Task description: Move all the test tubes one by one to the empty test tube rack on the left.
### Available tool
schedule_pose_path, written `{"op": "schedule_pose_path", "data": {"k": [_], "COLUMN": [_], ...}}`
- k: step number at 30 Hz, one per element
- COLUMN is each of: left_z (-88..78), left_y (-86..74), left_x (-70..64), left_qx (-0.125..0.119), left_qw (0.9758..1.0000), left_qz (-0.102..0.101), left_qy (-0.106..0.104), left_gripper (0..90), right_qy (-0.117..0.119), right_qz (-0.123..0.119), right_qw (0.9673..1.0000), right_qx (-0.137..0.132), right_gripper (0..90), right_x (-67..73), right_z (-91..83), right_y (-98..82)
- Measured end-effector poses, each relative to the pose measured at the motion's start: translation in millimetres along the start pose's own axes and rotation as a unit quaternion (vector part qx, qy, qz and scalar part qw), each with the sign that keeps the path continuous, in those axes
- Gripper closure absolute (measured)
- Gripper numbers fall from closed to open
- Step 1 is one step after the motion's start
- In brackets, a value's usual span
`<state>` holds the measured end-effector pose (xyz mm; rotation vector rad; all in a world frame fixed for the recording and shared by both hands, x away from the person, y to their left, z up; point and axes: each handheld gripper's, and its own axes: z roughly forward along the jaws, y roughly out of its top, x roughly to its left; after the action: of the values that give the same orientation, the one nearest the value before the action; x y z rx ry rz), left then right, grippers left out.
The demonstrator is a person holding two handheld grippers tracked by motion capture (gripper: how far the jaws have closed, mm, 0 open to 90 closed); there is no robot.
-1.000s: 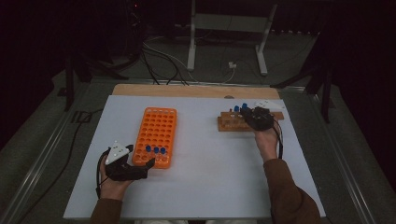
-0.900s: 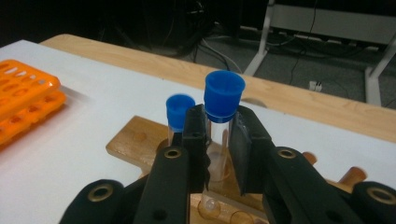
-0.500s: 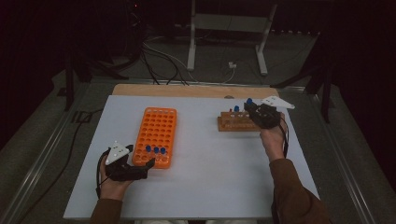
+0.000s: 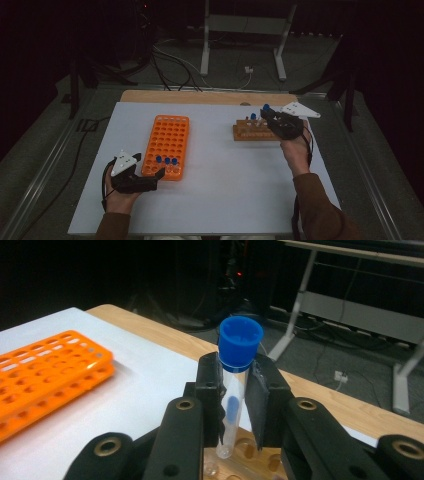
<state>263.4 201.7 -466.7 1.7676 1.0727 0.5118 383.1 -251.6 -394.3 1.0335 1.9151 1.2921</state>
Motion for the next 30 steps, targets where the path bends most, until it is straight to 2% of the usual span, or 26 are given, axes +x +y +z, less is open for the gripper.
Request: {"op": "schedule_pose_path", "data": {"k": [6,14,21,30], "left_z": [-4.0,-5.4,0.4,20.7], "left_y": [10.4,28.3,48.6,66.0], "left_x": [-3.6,-6.2,-12.9,-27.8], "left_qx": [-0.011,-0.025,-0.03,-0.019], "left_qw": [0.9999,0.9996,0.999,0.9981], "left_qz": [0.008,0.015,0.031,0.057], "left_qy": [0.0,0.001,-0.001,-0.014], "left_gripper": [0.7,1.1,2.5,4.5], "right_qy": [0.026,0.073,0.114,0.16], "right_qz": [-0.012,-0.014,-0.016,-0.016], "right_qw": [0.9996,0.9973,0.9933,0.9869], "right_qx": [-0.001,0.004,0.011,0.014], "right_gripper": [77.1,77.0,77.0,77.0], "right_x": [15.6,44.2,73.8,107.7], "right_z": [-2.7,5.3,14.9,24.0], "right_y": [5.7,12.5,21.7,35.1]}}
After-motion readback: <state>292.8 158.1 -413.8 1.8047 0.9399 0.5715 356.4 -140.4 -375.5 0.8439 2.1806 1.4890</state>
